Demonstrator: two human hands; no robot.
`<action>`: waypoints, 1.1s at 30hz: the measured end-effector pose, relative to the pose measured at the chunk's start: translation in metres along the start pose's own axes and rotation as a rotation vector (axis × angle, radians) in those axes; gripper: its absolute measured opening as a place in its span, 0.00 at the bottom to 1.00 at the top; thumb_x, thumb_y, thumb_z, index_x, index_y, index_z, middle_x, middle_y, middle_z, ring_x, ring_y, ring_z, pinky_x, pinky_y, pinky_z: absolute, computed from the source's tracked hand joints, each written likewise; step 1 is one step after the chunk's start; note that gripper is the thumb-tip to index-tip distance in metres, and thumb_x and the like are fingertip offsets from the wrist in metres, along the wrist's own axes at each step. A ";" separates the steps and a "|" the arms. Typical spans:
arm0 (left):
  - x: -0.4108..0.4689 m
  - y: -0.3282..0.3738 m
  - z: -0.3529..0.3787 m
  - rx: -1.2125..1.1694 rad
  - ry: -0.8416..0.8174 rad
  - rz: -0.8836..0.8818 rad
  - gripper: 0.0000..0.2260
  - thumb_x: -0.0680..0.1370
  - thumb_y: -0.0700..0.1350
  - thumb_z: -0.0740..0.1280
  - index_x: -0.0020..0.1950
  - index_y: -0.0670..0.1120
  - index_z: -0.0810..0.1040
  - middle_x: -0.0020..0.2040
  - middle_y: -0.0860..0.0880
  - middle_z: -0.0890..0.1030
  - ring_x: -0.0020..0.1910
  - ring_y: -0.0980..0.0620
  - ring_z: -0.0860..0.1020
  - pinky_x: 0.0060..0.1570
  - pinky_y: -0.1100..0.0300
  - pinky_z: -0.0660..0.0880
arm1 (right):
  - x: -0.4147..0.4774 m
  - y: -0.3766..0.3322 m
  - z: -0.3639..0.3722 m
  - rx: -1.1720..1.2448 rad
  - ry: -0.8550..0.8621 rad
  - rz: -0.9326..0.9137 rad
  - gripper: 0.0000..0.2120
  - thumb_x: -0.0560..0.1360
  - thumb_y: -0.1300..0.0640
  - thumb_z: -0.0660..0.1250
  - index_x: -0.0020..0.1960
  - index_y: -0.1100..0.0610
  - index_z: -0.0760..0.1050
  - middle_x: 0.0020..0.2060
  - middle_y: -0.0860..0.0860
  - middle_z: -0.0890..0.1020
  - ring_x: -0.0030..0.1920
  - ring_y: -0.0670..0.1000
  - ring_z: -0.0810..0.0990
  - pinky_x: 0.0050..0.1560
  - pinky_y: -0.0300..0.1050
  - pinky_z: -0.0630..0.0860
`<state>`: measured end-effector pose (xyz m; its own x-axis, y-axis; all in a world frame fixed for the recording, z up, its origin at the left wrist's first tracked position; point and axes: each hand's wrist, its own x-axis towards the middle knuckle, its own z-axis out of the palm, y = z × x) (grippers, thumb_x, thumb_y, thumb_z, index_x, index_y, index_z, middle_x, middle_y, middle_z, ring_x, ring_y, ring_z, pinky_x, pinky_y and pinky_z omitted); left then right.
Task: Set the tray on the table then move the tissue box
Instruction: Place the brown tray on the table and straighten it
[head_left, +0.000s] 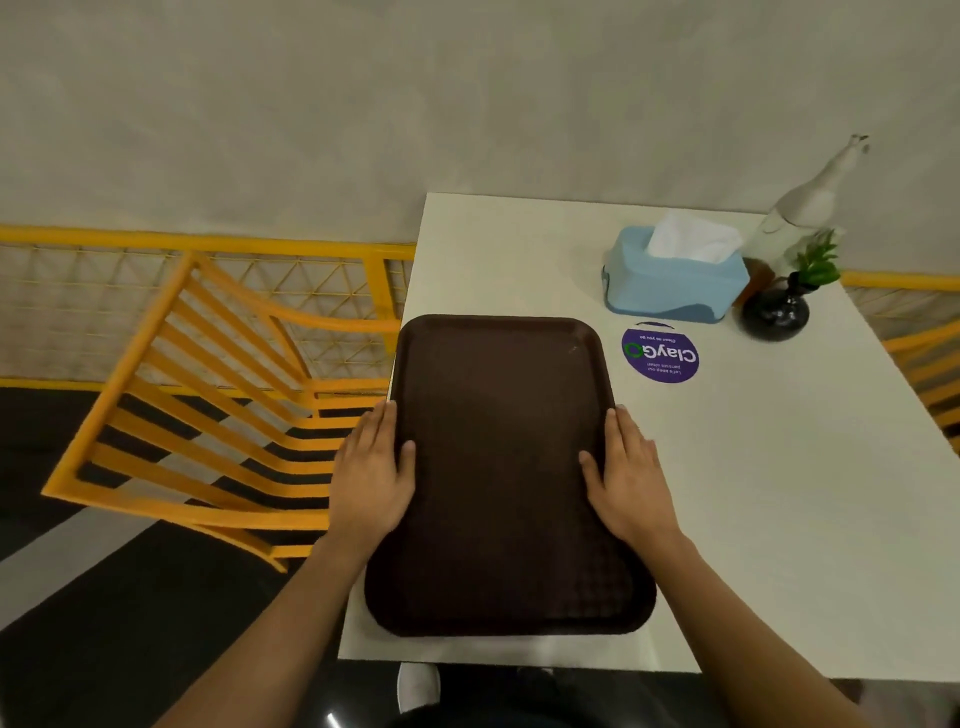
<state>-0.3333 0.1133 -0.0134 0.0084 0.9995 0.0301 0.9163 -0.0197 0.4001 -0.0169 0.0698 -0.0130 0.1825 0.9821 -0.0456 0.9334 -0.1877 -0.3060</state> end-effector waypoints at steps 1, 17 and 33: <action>-0.006 -0.004 0.002 0.025 -0.032 0.027 0.29 0.84 0.58 0.54 0.83 0.46 0.56 0.82 0.46 0.59 0.80 0.46 0.57 0.76 0.47 0.55 | -0.006 0.000 0.004 -0.011 0.000 0.006 0.34 0.85 0.42 0.53 0.83 0.58 0.50 0.82 0.55 0.53 0.81 0.57 0.54 0.79 0.58 0.51; 0.024 0.019 0.019 0.059 -0.135 0.073 0.33 0.84 0.60 0.52 0.84 0.48 0.43 0.84 0.48 0.43 0.82 0.45 0.43 0.79 0.45 0.46 | 0.032 0.027 -0.006 -0.034 -0.116 0.048 0.39 0.82 0.34 0.48 0.83 0.54 0.39 0.83 0.53 0.45 0.82 0.54 0.46 0.79 0.63 0.43; 0.025 0.006 0.025 0.042 -0.118 0.075 0.34 0.83 0.62 0.52 0.83 0.49 0.44 0.84 0.49 0.45 0.82 0.45 0.44 0.78 0.46 0.48 | 0.028 0.026 -0.002 -0.025 -0.104 0.039 0.42 0.79 0.30 0.46 0.83 0.53 0.40 0.83 0.53 0.50 0.82 0.56 0.48 0.78 0.63 0.44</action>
<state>-0.3174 0.1382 -0.0331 0.1224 0.9912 -0.0501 0.9271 -0.0962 0.3622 0.0131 0.0923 -0.0199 0.1874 0.9698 -0.1558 0.9337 -0.2251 -0.2783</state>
